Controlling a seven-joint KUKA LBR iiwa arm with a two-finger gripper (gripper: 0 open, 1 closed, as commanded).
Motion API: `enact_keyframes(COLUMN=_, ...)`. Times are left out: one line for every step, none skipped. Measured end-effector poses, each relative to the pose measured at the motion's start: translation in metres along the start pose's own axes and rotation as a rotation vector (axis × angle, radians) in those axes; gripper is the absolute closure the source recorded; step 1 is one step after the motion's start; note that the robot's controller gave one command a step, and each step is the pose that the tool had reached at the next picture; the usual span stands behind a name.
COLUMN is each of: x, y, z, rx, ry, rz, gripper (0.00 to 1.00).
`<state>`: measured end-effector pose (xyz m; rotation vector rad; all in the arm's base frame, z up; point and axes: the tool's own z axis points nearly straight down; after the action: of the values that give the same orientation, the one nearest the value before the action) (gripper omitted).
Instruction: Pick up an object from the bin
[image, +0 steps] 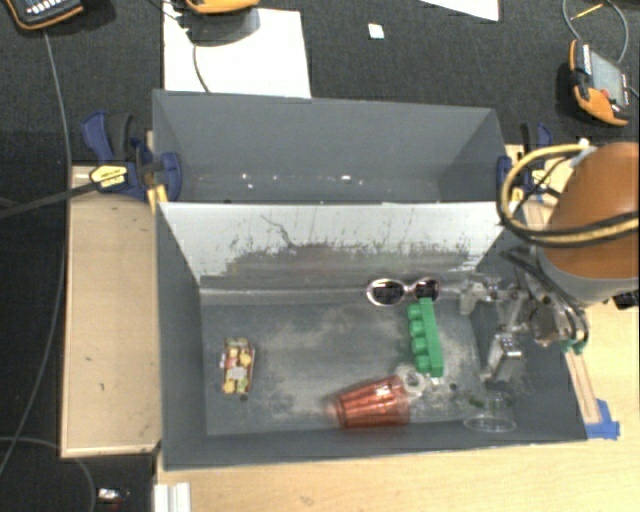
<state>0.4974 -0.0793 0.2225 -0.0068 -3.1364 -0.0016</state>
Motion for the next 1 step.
enact_keyframes(x=-0.0016, y=0.0004, z=-0.0037, rx=0.001, ry=-0.008, rz=-0.005, gripper=0.0)
